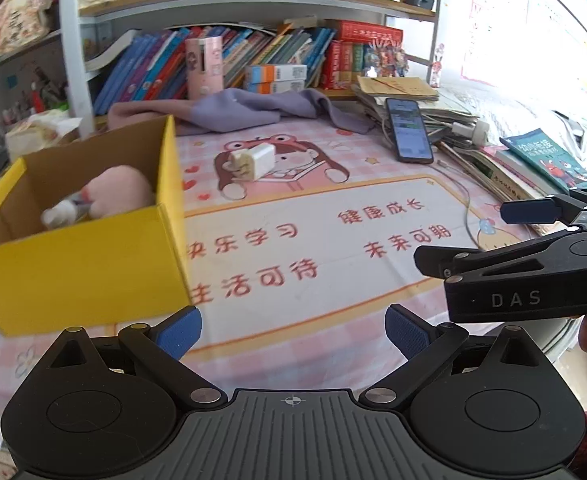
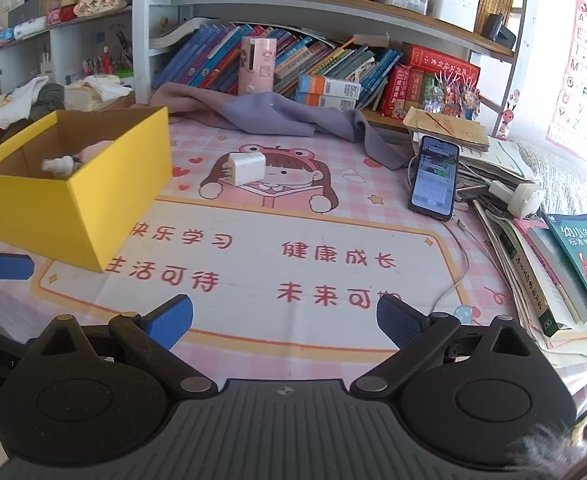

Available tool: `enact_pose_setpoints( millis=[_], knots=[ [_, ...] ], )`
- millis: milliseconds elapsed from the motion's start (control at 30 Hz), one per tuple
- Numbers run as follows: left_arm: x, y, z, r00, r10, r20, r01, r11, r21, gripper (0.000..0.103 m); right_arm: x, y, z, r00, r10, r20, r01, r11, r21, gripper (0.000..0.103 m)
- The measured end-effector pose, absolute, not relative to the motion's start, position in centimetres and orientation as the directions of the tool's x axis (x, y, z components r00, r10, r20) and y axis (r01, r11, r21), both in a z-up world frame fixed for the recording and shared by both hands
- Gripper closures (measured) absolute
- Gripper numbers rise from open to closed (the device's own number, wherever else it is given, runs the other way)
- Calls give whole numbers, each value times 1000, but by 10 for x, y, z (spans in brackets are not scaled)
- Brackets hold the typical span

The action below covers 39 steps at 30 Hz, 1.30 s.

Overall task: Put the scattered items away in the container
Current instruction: 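Move the left tool to the silver roll while the right tool reaches the white charger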

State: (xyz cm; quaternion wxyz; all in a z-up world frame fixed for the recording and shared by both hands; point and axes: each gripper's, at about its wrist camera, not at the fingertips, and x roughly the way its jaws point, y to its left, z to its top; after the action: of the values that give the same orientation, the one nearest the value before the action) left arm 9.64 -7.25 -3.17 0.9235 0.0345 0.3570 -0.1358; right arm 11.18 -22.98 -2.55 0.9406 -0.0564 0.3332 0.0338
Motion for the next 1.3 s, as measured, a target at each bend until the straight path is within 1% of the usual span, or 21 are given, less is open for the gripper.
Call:
enact_pose_setpoints(
  millis=[300,533,800,1033,1300],
  knots=[
    [143,-94,-32,713,-248,-655,296,954,-38,3,152,-257,-26,776,6,-631,-72,994,-79,4],
    [177,-114,-32,723,-231,-651,274,961,-37,3,191,-281,-22,779,16,-627,-79,994,-73,4],
    [208,-128,-32,736,-153,-660,185,983,-21,3,236,-301,-22,770,87,-632,-151,987,-49,4],
    [235,-139,-31,752,-76,-655,118,993,19,4,273,-320,-23,758,162,-632,-187,982,27,6],
    [276,-150,-30,764,-5,-645,58,996,61,4,320,-335,-24,739,229,-633,-232,969,81,6]
  ],
)
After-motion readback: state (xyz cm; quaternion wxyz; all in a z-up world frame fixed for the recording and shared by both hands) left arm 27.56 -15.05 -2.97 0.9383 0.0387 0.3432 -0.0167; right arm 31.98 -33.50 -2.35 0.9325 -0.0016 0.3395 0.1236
